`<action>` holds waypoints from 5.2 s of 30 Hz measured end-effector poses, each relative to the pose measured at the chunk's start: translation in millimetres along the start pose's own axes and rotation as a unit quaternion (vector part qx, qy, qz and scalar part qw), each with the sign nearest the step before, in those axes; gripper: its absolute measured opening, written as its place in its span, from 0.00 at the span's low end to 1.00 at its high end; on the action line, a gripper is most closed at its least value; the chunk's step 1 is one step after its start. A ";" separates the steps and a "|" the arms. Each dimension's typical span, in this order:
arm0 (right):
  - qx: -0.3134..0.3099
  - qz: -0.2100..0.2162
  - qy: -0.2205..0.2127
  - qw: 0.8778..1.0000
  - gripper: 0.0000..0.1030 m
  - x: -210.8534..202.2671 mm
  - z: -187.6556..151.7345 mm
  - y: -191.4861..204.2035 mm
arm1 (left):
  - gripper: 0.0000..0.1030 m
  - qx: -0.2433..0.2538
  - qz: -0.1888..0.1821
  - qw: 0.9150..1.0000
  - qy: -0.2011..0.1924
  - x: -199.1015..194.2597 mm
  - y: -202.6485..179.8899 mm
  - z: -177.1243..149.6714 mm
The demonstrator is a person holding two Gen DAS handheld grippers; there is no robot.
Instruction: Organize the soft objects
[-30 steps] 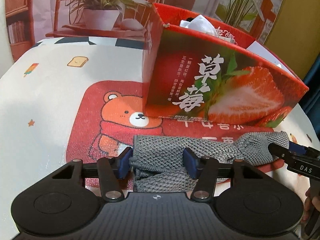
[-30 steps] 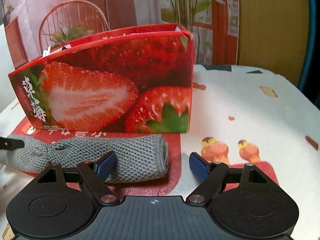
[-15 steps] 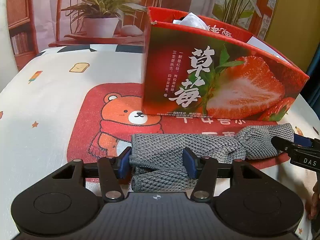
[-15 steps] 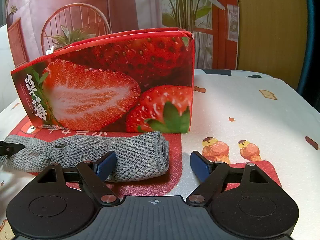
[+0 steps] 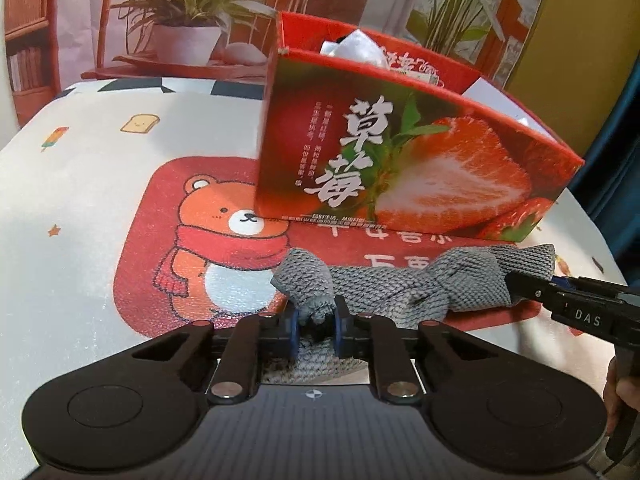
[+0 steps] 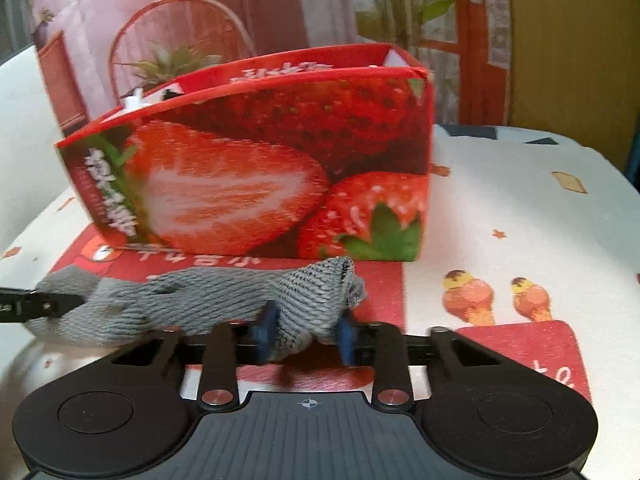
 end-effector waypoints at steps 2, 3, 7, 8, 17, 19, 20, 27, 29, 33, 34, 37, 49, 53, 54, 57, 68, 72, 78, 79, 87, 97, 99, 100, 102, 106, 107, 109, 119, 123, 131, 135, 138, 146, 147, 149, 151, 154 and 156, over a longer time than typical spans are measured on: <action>-0.007 0.003 -0.006 1.000 0.21 -5.7 1.1 4.0 | 0.16 -0.002 -0.001 1.000 -0.004 -5.0 -1.2 0.0; -0.008 0.005 -0.009 1.000 0.20 -9.3 2.1 4.8 | 0.16 -0.003 -0.001 1.000 -0.007 -8.4 -1.4 0.1; -0.007 0.011 -0.027 1.000 0.20 -24.1 8.6 7.4 | 0.16 -0.005 -0.002 1.000 -0.023 -22.6 -3.8 4.5; -0.008 0.012 -0.031 0.999 0.20 -27.5 10.5 8.4 | 0.16 -0.003 -0.003 1.000 -0.028 -26.3 -5.1 6.3; -0.012 0.019 -0.102 0.995 0.20 -69.5 46.1 5.8 | 0.16 0.027 -0.024 0.993 -0.109 -73.2 -18.9 42.5; -0.013 0.020 -0.122 0.992 0.20 -79.4 58.6 4.0 | 0.16 0.035 -0.029 0.990 -0.130 -84.6 -23.4 55.9; -0.015 0.021 -0.131 0.991 0.20 -83.3 65.5 3.5 | 0.16 0.039 -0.030 0.989 -0.141 -89.0 -25.8 64.0; -0.060 0.008 -0.162 0.985 0.20 -86.0 118.0 11.1 | 0.16 0.050 -0.035 0.987 -0.149 -75.1 -47.1 117.2; -0.076 0.005 -0.158 0.984 0.20 -79.7 133.2 15.3 | 0.16 0.053 -0.039 0.989 -0.134 -61.7 -51.2 130.6; -0.102 -0.003 -0.136 0.985 0.20 -60.2 153.0 24.4 | 0.16 0.069 -0.040 0.991 -0.108 -34.9 -59.9 147.3; -0.106 -0.005 -0.127 0.986 0.20 -54.3 154.9 26.1 | 0.16 0.075 -0.038 0.991 -0.101 -29.1 -60.3 147.6; -0.114 -0.013 -0.099 0.988 0.20 -36.6 155.8 29.7 | 0.16 0.088 -0.029 0.993 -0.068 -7.0 -63.3 151.0; -0.071 -0.017 -0.030 0.997 0.20 7.2 152.2 14.3 | 0.16 0.088 -0.009 0.996 -0.013 33.6 -60.2 155.2; -0.081 -0.012 -0.017 0.997 0.20 13.9 149.4 16.5 | 0.16 0.097 -0.005 0.995 -0.009 36.5 -63.7 152.1; -0.080 -0.011 -0.015 0.997 0.20 15.3 148.7 16.8 | 0.16 0.098 -0.004 0.995 -0.009 37.4 -64.7 152.3; -0.077 -0.010 -0.010 0.997 0.20 18.5 147.3 16.6 | 0.16 0.095 -0.003 0.995 -0.007 39.3 -64.5 153.1; -0.063 -0.007 0.008 0.998 0.20 30.6 148.4 14.0 | 0.16 0.089 0.002 0.996 0.016 54.5 -61.0 154.3; -0.042 -0.006 0.015 0.999 0.20 36.8 148.0 8.6 | 0.16 0.090 0.005 0.996 0.022 60.4 -60.9 152.7; -0.036 -0.011 0.021 0.999 0.20 42.3 147.7 7.7 | 0.17 0.082 0.007 0.996 0.022 63.9 -57.1 153.1; -0.038 -0.013 0.021 0.999 0.21 41.9 147.6 8.4 | 0.18 0.082 0.005 0.996 0.019 62.6 -56.2 153.4; -0.056 -0.049 -0.006 0.997 0.39 29.4 148.1 10.2 | 0.91 0.073 0.004 0.997 -0.031 40.1 -52.8 153.6; -0.037 -0.049 -0.041 0.997 1.00 6.9 153.4 3.9 | 1.00 0.078 0.053 0.994 -0.054 19.5 -51.2 157.5; -0.034 -0.049 -0.042 0.997 1.00 3.5 154.4 4.1 | 1.00 0.090 0.069 0.992 -0.053 17.9 -52.5 155.2; -0.031 -0.049 -0.041 0.997 1.00 2.4 154.7 3.9 | 1.00 0.094 0.073 0.992 -0.052 15.6 -51.2 153.6; -0.024 -0.048 -0.041 0.998 1.00 0.1 155.4 2.9 | 1.00 0.100 0.080 0.990 -0.050 13.4 -51.9 150.9; -0.012 -0.048 -0.040 0.998 1.00 -2.4 154.4 0.8 | 1.00 0.098 0.087 0.990 -0.058 8.2 -50.0 145.6; -0.010 -0.048 -0.038 0.998 1.00 -2.7 153.9 0.3 | 1.00 0.091 0.084 0.991 -0.060 6.8 -48.0 144.9; -0.007 -0.051 -0.036 0.998 1.00 -2.9 151.9 -0.1 | 1.00 0.078 0.082 0.992 -0.063 6.5 -44.9 145.1; -0.001 -0.061 -0.034 0.998 1.00 -3.6 148.5 -2.2 | 1.00 0.070 0.109 0.990 -0.063 2.4 -41.9 144.4; 0.000 -0.059 -0.032 0.998 1.00 -3.7 148.5 -1.6 | 1.00 0.063 0.091 0.992 -0.066 0.6 -40.7 144.2; -0.002 -0.063 -0.034 0.997 1.00 -8.8 148.6 -1.3 | 1.00 0.058 0.081 0.991 -0.087 -9.1 -44.7 143.1; -0.006 -0.066 -0.040 0.997 1.00 -17.5 149.4 -0.2 | 1.00 0.046 0.079 0.991 -0.098 -20.3 -45.0 143.3; -0.006 -0.063 -0.048 0.997 1.00 -27.3 151.6 2.6 | 1.00 0.037 0.073 0.992 -0.098 -30.5 -45.0 143.7; -0.011 -0.052 -0.077 0.996 1.00 -67.6 156.1 13.4 | 1.00 0.040 0.087 0.987 -0.129 -74.0 -52.4 136.7; -0.012 -0.051 -0.081 0.995 1.00 -73.7 157.1 15.0 | 1.00 0.041 0.087 0.986 -0.133 -80.8 -53.5 136.2; -0.014 -0.050 -0.090 0.995 1.00 -88.1 158.2 18.9 | 1.00 0.041 0.090 0.985 -0.144 -95.5 -57.9 133.9; -0.016 -0.048 -0.098 0.994 1.00 -102.5 158.7 22.5 | 1.00 0.042 0.097 0.982 -0.156 -112.1 -62.4 130.5; -0.015 -0.045 -0.110 0.993 1.00 -126.3 159.0 27.7 | 1.00 0.049 0.105 0.978 -0.176 -139.4 -69.7 124.5; -0.016 -0.044 -0.119 0.992 1.00 -143.9 160.3 31.4 | 1.00 0.055 0.110 0.974 -0.189 -158.1 -76.2 119.4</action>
Point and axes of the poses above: each gripper's, at about its wrist camera, not at the fingertips, and x roughly the way its jaws point, y to its left, z to its top, the point moved 1 cm from there along x, roughly the way its jaws point, and after that the axes turned 5 degrees about -z, right-handed, at the moved point
